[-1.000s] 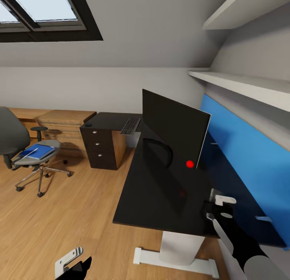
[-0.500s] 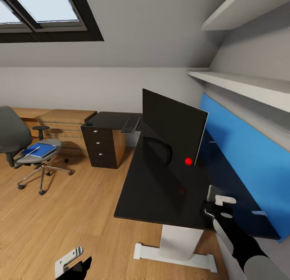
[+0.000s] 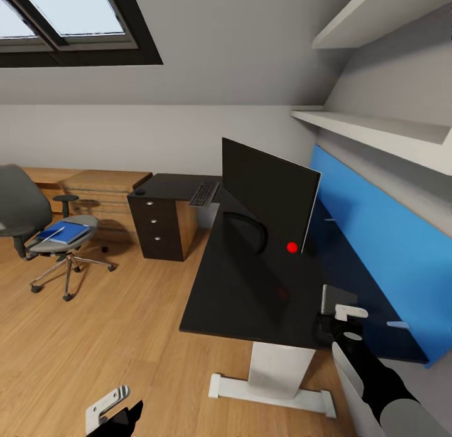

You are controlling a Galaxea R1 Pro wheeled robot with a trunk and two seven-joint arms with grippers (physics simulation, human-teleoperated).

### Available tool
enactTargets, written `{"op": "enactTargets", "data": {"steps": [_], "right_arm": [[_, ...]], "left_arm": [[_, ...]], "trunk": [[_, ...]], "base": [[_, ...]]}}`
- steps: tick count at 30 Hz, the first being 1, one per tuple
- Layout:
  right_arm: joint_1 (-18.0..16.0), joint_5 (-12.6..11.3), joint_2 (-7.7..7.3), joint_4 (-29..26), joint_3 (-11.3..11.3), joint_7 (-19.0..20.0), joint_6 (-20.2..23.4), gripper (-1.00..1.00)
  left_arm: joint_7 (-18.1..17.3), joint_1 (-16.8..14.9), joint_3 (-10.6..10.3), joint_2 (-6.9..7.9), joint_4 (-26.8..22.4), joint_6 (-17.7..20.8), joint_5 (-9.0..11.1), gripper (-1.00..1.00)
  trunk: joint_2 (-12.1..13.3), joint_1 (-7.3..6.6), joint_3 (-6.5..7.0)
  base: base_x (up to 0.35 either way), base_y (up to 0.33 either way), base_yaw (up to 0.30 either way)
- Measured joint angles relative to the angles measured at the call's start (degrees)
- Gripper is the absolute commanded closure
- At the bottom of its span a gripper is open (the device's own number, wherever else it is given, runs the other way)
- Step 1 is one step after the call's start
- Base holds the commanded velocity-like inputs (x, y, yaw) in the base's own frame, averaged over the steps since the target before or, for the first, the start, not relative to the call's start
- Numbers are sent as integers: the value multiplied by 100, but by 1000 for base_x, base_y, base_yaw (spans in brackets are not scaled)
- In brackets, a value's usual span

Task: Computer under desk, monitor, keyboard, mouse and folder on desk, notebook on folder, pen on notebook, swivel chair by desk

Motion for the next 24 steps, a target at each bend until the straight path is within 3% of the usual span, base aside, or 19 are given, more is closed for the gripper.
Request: {"op": "enactTargets", "data": {"steps": [7, 24], "right_arm": [[0, -12, 1, 1, 2, 3, -2, -100], [3, -36, 1, 339, -1, 10, 23, -100]], "left_arm": [[-1, 0, 0, -1, 0, 0, 6, -100], [8, 0, 0, -1, 8, 0, 17, -100]], "trunk": [[0, -1, 0], [682, -374, 304]], "base": [[-19, 0, 0], [-1, 0, 0]]}}
